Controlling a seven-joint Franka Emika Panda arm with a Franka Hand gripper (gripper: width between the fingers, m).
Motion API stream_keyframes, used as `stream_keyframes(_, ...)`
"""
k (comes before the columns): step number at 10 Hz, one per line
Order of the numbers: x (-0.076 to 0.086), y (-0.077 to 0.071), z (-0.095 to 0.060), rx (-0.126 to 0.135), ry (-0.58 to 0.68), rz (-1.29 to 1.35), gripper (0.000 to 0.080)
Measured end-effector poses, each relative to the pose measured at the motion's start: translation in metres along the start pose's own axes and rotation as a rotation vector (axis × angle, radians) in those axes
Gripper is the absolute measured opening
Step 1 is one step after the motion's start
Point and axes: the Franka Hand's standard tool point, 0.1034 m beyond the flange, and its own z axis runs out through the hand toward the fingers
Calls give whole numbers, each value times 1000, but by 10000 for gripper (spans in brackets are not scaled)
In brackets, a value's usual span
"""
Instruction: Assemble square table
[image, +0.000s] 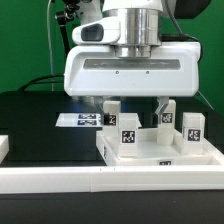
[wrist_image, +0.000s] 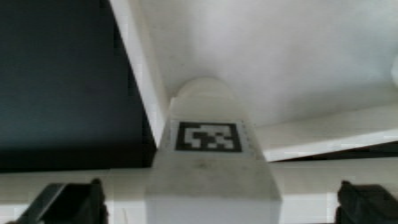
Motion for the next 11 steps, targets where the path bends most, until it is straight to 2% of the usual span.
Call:
stream_keyframes(1, 1, 1, 0, 0, 2, 2, 639)
stream_keyframes(2, 0, 1, 0, -1, 0, 3, 469)
stream_keyframes(3, 0, 1, 0, -1, 0, 20, 469)
stream_keyframes(4, 0, 1, 0, -1, 0, 40, 286)
stream_keyframes(9, 0, 2, 0, -1, 0, 318, 288)
stream_keyframes(11, 0, 3, 0, 4, 0, 523, 288)
